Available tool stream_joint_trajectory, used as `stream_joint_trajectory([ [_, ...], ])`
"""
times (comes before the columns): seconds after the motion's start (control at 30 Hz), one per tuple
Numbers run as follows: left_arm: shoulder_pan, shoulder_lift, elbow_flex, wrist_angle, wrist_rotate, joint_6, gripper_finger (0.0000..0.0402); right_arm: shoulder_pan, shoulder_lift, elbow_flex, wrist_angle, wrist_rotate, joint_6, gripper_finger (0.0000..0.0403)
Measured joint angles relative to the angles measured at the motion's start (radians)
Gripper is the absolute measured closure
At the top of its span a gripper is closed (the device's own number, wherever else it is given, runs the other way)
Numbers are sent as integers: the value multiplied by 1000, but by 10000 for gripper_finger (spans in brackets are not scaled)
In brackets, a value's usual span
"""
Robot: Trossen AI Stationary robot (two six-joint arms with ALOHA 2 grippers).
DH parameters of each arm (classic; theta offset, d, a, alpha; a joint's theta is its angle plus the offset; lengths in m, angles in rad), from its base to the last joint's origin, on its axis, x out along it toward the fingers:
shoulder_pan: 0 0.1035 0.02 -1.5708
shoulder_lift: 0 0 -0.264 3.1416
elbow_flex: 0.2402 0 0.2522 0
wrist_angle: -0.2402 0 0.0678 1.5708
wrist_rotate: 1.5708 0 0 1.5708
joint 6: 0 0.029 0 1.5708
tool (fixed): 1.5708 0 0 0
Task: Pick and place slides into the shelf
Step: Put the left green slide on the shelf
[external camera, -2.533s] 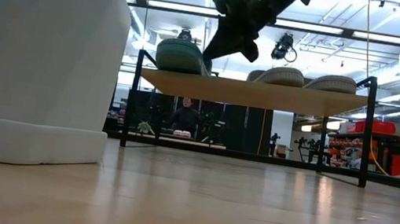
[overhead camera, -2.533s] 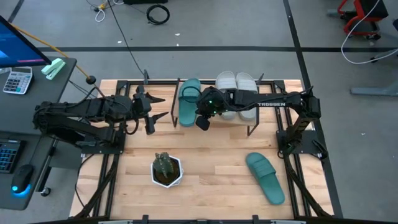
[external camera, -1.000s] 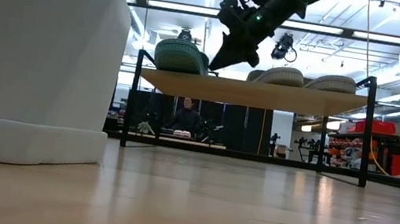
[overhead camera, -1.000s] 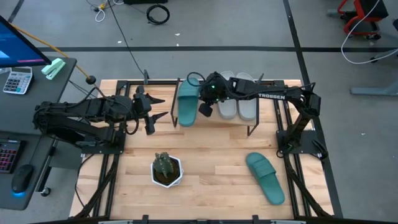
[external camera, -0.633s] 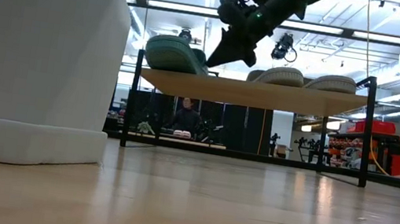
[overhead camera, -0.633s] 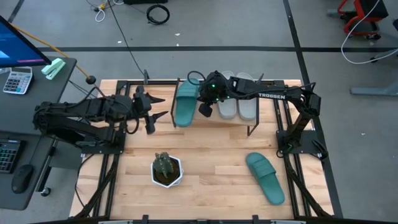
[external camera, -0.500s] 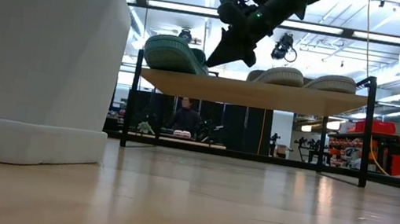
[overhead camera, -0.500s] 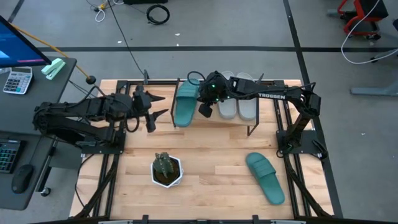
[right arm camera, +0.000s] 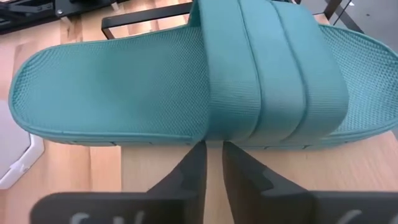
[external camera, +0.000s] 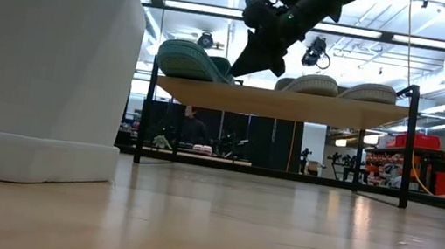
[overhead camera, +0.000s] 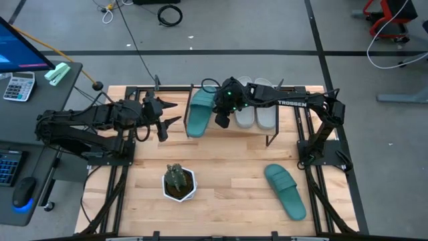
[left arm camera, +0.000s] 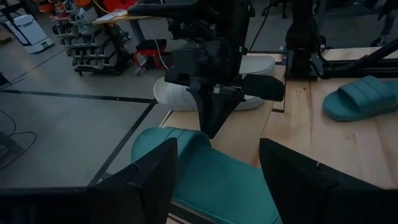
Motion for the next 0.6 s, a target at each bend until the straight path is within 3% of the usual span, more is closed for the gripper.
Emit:
stream_joint_trajectory([
  [0.27, 0, 13, -1, 14, 1, 0, 170, -37, 0, 0, 1, 0, -1, 309],
  [0.6, 0, 21, -1, 20, 4, -1, 170, -62, 0, 0, -4, 1, -9, 300],
])
